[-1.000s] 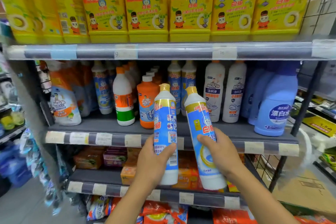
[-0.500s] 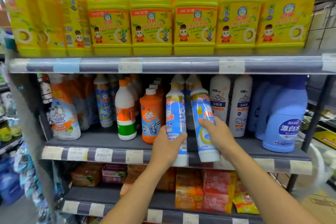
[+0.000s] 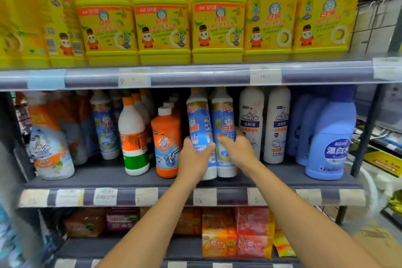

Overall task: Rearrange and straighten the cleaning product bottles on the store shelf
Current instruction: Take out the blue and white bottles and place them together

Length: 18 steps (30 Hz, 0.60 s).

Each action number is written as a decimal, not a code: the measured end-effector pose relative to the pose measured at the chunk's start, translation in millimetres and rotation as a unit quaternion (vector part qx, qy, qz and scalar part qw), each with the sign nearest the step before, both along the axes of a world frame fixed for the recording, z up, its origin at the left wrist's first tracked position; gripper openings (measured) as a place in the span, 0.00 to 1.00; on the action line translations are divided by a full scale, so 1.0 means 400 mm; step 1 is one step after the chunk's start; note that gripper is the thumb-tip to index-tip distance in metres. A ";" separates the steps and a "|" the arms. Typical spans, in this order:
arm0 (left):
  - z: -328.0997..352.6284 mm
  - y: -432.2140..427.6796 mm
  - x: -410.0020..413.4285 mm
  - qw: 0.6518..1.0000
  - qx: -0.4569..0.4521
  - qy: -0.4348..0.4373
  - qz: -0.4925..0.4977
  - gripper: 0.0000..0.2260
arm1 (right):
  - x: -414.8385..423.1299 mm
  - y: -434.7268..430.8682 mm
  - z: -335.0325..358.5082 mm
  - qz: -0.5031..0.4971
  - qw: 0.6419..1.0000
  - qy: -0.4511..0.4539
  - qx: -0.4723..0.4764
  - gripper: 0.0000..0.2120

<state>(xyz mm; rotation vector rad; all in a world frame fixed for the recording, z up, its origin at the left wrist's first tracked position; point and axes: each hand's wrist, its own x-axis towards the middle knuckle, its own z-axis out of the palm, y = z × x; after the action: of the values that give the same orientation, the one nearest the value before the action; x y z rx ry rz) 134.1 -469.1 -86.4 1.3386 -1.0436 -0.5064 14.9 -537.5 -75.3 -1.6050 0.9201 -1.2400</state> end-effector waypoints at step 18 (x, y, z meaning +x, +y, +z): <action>-0.039 -0.098 0.023 0.999 -0.029 -0.024 0.020 0.24 | 0.024 -0.062 -0.043 -0.003 0.998 -0.011 -0.058 0.18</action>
<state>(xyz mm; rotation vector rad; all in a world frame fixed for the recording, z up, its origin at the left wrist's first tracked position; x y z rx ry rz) 143.1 -508.5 -102.0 1.3224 -1.0608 -0.4133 24.5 -562.2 -92.5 -1.6772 0.8524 -1.3338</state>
